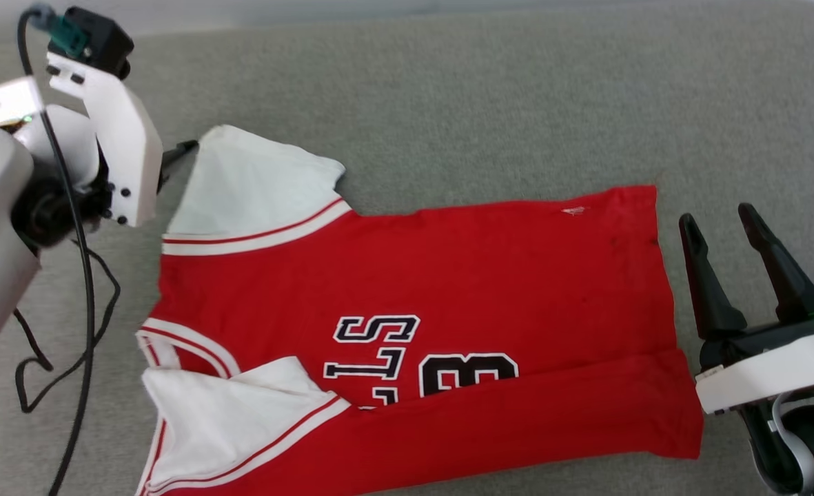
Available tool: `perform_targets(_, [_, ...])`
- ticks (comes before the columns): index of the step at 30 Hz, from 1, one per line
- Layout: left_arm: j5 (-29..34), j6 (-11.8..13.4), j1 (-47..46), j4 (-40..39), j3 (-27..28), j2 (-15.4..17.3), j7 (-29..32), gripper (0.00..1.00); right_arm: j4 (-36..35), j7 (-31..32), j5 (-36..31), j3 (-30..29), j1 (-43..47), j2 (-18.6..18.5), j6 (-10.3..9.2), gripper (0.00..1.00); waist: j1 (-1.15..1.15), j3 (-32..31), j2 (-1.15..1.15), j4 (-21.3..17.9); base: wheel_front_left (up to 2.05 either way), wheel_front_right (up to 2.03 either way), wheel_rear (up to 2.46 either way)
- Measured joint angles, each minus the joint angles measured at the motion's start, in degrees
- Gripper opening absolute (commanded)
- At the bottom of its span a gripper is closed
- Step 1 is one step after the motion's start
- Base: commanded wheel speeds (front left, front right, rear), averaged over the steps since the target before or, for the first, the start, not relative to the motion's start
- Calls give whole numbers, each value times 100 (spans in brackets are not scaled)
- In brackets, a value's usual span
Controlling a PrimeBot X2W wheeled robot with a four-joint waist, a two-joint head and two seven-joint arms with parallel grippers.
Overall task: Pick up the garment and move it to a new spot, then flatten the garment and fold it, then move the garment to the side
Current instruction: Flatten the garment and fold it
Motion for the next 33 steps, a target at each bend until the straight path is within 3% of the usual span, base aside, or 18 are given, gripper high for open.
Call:
perform_targets(3, [-121, -66, -241, 162, -113, -31, 568, 100, -12, -9, -9, 12, -100, 1, 0, 100, 0, 246, 0, -108, 0, 0, 0])
perform_targets(19, [-42, -177, -1141, 748, -513, -69, 1517, 100, 83, -159, -14, 153, -533, -20, 0, 100, -1, 1231, 0, -430, 0, 0, 0])
perform_targets(21, [-93, -177, -1141, 711, -554, -47, 1514, 2, 113, -164, -14, 147, -541, -29, 0, 100, 0, 1243, 0, -431, 0, 0, 0])
perform_targets(27, [-123, -178, -1040, 602, -756, -84, 1214, 0, 153, -97, -15, 123, -682, -175, 0, 100, 0, 1105, 0, -397, 0, 0, 0])
perform_targets(33, [-93, -178, -925, 486, -876, -172, 660, 0, 113, 695, 73, 259, -999, -860, 1, 100, -1, 795, 0, -263, 0, 0, 0])
